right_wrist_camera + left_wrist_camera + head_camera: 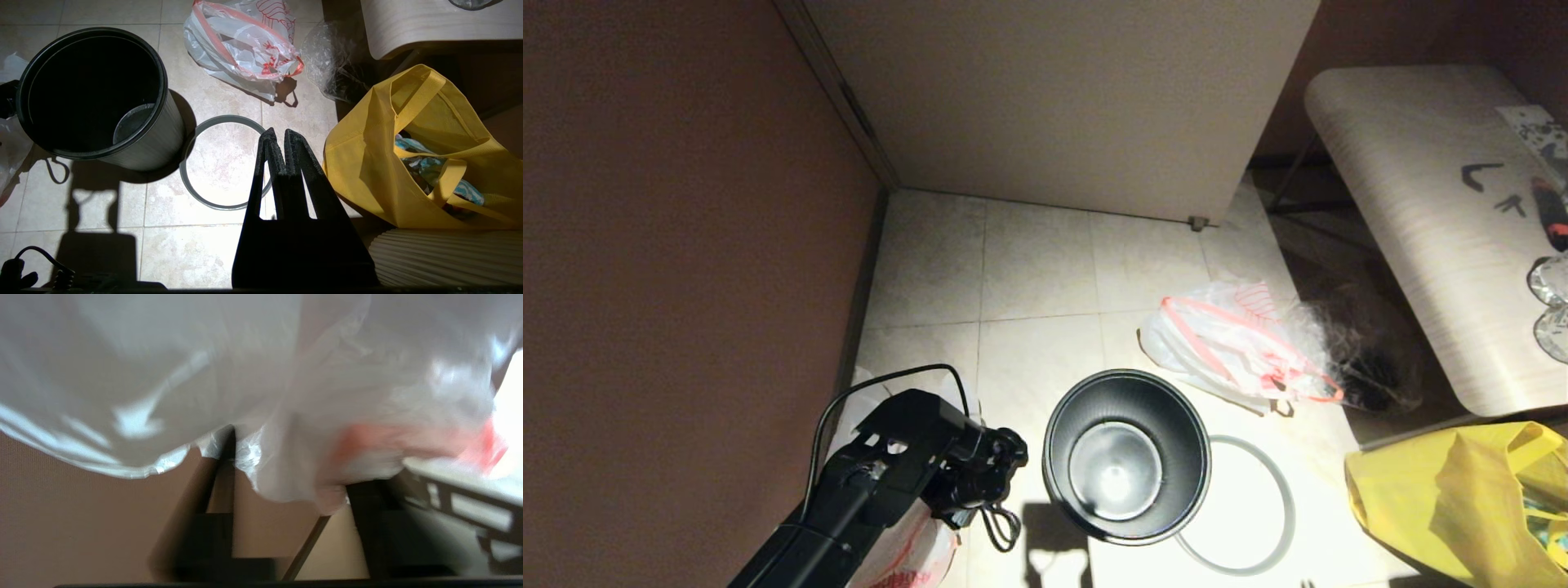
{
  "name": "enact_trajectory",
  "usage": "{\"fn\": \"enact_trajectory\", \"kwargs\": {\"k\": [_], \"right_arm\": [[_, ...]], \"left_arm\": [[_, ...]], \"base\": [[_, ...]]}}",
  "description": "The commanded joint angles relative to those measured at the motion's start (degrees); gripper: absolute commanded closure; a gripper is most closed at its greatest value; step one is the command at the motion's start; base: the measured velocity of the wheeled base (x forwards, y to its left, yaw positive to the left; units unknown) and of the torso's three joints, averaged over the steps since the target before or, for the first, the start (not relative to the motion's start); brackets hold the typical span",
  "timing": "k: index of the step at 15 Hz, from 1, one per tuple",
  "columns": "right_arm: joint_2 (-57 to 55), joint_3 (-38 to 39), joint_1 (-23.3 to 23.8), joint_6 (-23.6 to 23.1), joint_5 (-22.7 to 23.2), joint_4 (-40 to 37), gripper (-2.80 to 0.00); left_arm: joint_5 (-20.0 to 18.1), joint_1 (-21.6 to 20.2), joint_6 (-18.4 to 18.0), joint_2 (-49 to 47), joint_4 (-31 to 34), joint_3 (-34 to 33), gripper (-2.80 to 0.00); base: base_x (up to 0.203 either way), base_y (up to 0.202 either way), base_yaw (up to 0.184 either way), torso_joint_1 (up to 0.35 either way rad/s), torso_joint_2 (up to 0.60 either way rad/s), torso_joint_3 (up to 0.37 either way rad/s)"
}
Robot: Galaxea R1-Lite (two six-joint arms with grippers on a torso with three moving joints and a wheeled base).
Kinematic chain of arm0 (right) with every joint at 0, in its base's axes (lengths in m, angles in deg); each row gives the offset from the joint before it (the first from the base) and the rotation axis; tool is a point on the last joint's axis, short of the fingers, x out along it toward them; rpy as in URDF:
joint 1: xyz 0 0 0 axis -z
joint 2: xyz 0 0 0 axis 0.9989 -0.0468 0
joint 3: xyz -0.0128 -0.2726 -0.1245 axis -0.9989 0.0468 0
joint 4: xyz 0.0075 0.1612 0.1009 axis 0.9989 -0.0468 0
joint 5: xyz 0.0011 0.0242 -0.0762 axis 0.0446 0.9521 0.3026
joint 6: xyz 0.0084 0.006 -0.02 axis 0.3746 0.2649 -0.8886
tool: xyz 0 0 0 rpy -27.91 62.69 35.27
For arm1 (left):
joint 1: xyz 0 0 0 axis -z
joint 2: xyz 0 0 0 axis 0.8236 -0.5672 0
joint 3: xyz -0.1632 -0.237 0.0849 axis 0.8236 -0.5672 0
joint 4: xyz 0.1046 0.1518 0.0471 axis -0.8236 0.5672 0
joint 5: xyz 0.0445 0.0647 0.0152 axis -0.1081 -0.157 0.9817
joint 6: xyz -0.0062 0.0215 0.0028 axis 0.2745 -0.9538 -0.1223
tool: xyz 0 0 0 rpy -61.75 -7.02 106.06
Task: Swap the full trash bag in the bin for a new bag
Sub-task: Pick up a new trash bag
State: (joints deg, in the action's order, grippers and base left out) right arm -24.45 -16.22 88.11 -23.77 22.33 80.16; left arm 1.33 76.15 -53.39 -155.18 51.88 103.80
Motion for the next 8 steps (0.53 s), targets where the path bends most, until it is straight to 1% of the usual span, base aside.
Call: {"fn": "enact_trajectory", "kwargs": {"k": [1, 4, 5, 6, 8], "right_arm": [[-0.1, 0.0, 0.0, 0.0, 0.0, 0.0, 0.00], [-0.1, 0.0, 0.0, 0.0, 0.0, 0.0, 0.00], [-0.1, 0.0, 0.0, 0.0, 0.0, 0.0, 0.00], [-0.1, 0.0, 0.0, 0.0, 0.0, 0.0, 0.00], [-0.1, 0.0, 0.0, 0.0, 0.0, 0.0, 0.00]], "left_arm": [[1.0, -0.3, -0.2, -0.9, -1.6, 0.1, 0.00], [1.2, -0.4, 0.1, -0.9, -1.8, 0.0, 0.00], [1.2, -0.5, 0.7, -0.4, -1.8, 0.0, 0.00], [1.2, -0.4, 2.3, 0.9, -1.5, -0.2, 0.00], [0.5, 0.2, 5.0, 6.3, -0.1, -2.7, 0.00]], "base": [[0.000, 0.000, 0.000, 0.000, 0.00, 0.000], [0.000, 0.000, 0.000, 0.000, 0.00, 0.000], [0.000, 0.000, 0.000, 0.000, 0.00, 0.000], [0.000, 0.000, 0.000, 0.000, 0.00, 0.000], [0.000, 0.000, 0.000, 0.000, 0.00, 0.000]]}}
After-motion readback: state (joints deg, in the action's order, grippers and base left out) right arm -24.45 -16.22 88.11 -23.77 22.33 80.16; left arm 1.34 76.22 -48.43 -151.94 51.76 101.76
